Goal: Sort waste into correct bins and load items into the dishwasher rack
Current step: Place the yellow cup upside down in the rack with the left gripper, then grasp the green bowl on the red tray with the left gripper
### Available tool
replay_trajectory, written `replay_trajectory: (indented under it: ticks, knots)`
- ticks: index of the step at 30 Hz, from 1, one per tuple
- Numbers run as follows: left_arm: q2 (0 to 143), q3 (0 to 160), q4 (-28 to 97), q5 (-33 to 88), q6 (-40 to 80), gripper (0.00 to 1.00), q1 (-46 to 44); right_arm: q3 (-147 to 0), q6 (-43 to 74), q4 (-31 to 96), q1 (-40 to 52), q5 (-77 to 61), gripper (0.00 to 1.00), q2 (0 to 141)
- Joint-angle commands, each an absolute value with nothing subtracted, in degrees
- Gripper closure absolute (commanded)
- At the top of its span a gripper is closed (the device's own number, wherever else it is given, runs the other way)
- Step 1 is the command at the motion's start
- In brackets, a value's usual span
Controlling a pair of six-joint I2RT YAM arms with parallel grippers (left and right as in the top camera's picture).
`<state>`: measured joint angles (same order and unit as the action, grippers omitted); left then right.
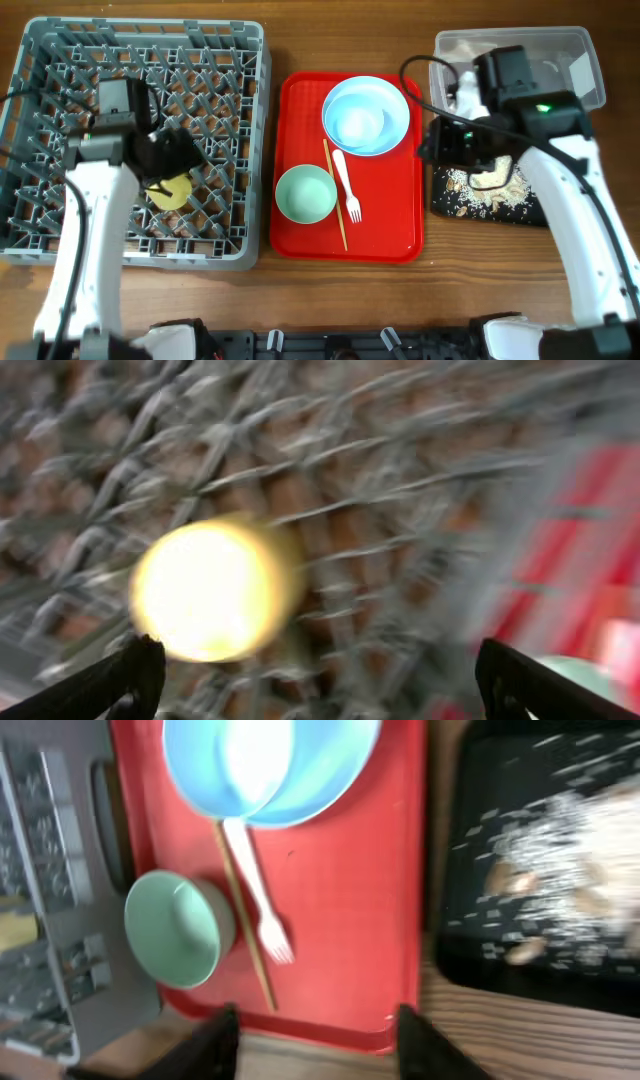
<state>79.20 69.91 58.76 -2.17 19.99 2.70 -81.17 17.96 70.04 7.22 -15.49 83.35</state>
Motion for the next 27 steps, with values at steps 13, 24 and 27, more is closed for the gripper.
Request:
replay_trajectory:
  ticks: [13,24,27]
  knots:
    - [97.89,71.46,49.39,6.83,18.39,0.09,-39.48,-82.0,15.77,71.46,-1.15,-11.6,0.0,75.64]
    - [107.9,71.81,48.18,4.43,18.39,0.96,-42.52,-82.0,15.0,71.61,-1.15,-11.57,0.0,75.66]
    - [106.78,74.06,48.69,4.43,18.37,0.96,-42.52,-82.0,14.98,71.7,-1.15,-11.57,0.0,75.66]
